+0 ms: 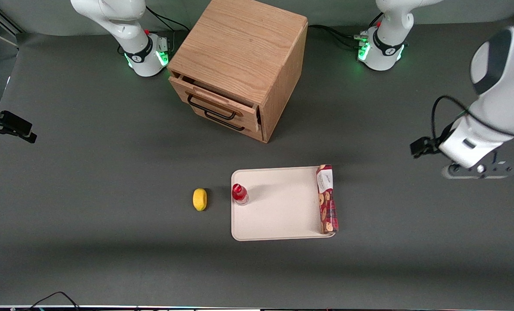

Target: Place red cookie box on tray

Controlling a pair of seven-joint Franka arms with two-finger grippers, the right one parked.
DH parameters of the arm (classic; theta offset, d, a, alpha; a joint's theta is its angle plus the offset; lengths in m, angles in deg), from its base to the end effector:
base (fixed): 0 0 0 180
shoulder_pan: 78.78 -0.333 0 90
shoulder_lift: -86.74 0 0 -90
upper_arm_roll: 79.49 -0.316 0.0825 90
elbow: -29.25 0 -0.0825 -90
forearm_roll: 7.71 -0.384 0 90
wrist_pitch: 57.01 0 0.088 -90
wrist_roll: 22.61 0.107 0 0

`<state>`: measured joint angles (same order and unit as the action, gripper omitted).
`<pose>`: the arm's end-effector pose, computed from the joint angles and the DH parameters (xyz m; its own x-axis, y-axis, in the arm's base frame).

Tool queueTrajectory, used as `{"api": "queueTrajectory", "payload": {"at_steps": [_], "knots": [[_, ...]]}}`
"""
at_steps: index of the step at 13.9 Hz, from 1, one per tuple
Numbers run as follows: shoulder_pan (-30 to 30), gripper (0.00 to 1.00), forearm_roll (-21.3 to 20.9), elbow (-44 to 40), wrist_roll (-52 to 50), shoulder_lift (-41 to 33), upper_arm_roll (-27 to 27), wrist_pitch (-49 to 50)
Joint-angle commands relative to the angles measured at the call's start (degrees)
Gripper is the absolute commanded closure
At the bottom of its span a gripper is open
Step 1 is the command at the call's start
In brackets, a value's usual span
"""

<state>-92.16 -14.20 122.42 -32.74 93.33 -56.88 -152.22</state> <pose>0.5840 -0.0727 0.5451 0.9983 0.0045 -0.0576 -0.0001 -0.9969 -0.0790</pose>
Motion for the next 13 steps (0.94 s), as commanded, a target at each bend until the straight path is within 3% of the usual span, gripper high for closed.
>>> {"api": "queueTrajectory", "payload": {"at_steps": [1,3,8,13], "knots": [[-1.73,0.00,1.91,2.89,1.69,-7.89,0.06,4.92],[-3.49,0.00,6.11,2.98,2.65,-11.50,-0.55,7.91],[-4.46,0.00,10.86,3.06,6.78,-16.96,-4.76,11.97],[-4.37,0.00,11.32,4.56,6.79,-16.79,-5.47,7.58]]}}
